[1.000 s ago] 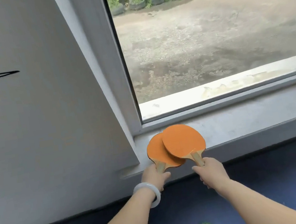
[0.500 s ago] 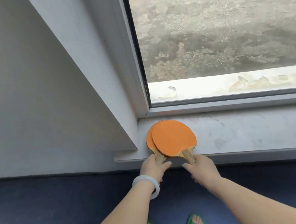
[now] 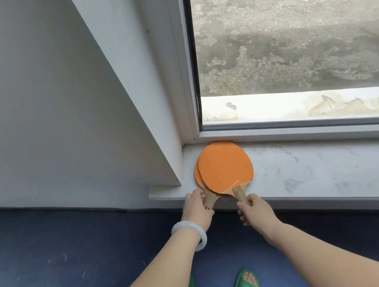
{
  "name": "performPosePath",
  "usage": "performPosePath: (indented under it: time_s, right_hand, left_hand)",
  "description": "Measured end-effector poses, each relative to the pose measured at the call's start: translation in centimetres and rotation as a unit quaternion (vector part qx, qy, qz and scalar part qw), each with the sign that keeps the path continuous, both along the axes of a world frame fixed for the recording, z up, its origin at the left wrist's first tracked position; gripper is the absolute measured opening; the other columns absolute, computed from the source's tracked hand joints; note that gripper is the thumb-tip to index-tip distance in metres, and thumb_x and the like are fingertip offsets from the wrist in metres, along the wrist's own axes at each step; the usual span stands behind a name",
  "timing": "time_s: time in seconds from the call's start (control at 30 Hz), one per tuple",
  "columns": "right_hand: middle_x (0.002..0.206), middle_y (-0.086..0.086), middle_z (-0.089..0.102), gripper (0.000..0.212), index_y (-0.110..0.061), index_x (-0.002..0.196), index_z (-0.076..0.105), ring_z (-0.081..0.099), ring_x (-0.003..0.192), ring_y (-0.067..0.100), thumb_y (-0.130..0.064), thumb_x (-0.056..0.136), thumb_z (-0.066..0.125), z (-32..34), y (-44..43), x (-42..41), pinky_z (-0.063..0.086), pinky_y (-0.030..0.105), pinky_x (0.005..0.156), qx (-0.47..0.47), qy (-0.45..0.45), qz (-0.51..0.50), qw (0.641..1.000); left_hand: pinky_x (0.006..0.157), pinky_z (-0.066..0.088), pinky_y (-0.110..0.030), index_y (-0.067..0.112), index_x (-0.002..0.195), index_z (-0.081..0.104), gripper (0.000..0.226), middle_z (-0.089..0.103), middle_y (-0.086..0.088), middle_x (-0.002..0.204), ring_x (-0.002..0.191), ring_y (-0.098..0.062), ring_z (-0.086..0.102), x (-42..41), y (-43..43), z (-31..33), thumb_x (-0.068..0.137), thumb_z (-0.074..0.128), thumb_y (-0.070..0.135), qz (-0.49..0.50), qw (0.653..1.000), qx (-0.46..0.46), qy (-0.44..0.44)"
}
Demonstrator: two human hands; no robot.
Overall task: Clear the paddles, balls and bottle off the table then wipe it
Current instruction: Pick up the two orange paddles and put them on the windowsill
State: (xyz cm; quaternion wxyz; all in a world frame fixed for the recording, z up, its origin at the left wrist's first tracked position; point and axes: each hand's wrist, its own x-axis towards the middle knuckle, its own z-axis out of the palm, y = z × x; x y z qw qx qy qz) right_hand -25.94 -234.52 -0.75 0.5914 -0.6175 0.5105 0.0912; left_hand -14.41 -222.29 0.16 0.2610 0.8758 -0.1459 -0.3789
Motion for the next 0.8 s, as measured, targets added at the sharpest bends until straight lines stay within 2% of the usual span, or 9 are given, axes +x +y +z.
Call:
performPosePath:
  time_s: [0.07,0.17,0.23,0.37,0.53,0.73,0.8]
  right_hand:
    - [0.084,0.009,0.064,0.007,-0.011,0.099,0.053,0.057,0.068,0.017,-0.013,0.100,0.047,0.0,-0.1,0.2,0.054,0.034,0.068,0.001,0.003,-0.005,1.000]
    - [0.084,0.009,0.063,0.008,-0.013,0.104,0.052,0.056,0.066,0.016,-0.010,0.101,0.045,0.1,0.1,0.8,0.048,0.025,0.054,0.009,0.002,0.001,1.000]
    - [0.085,0.009,0.063,0.008,-0.014,0.104,0.051,0.056,0.066,0.017,-0.010,0.101,0.045,0.1,0.2,1.4,0.045,0.024,0.051,0.012,-0.001,-0.004,1.000]
    - [0.085,0.010,0.063,0.007,-0.008,0.102,0.052,0.058,0.071,0.019,-0.009,0.101,0.045,-0.1,0.4,1.9,0.050,0.033,0.067,0.021,-0.020,-0.035,0.999]
    - [0.088,0.013,0.064,0.009,-0.006,0.105,0.054,0.060,0.072,0.018,-0.008,0.102,0.046,0.0,0.6,1.9,0.052,0.027,0.066,0.036,-0.048,-0.046,0.997]
    - [0.088,0.014,0.066,0.008,-0.009,0.098,0.055,0.062,0.075,0.019,-0.007,0.101,0.047,-0.2,1.0,2.2,0.054,0.027,0.068,0.038,-0.055,-0.068,0.995]
    - [0.089,0.014,0.067,0.009,-0.010,0.096,0.055,0.064,0.077,0.020,-0.008,0.101,0.048,-0.3,1.1,2.3,0.057,0.031,0.073,0.051,-0.058,-0.073,0.994]
  left_hand:
    - [0.091,0.049,-0.031,0.020,0.137,0.044,0.055,0.045,0.000,0.124,0.106,-0.016,0.054,0.0,0.2,-0.2,0.088,0.064,0.004,-0.004,1.000,-0.007,-0.001]
    - [0.092,0.049,-0.034,0.023,0.138,0.043,0.059,0.048,0.003,0.121,0.105,-0.016,0.054,-0.1,0.2,-0.5,0.087,0.064,0.003,-0.002,1.000,-0.007,-0.012]
    - [0.093,0.050,-0.036,0.022,0.137,0.044,0.059,0.051,0.005,0.118,0.105,-0.016,0.055,0.1,0.1,-0.7,0.086,0.065,0.003,0.000,1.000,-0.005,-0.014]
    - [0.091,0.053,-0.039,0.022,0.137,0.046,0.061,0.057,0.005,0.112,0.101,-0.017,0.059,0.6,0.1,-1.1,0.084,0.069,0.004,0.012,1.000,-0.013,0.003]
    - [0.090,0.052,-0.036,0.025,0.140,0.046,0.062,0.058,0.005,0.109,0.095,-0.015,0.060,0.6,0.5,-1.6,0.085,0.070,0.007,0.009,1.000,-0.021,0.004]
    - [0.084,0.052,-0.032,0.025,0.142,0.044,0.065,0.057,0.006,0.102,0.089,-0.013,0.059,0.8,0.5,-1.6,0.086,0.070,0.007,-0.002,1.000,-0.018,0.007]
    - [0.083,0.053,-0.032,0.026,0.143,0.043,0.065,0.057,0.006,0.102,0.089,-0.013,0.060,0.8,0.6,-1.6,0.086,0.069,0.008,-0.004,1.000,-0.015,0.004]
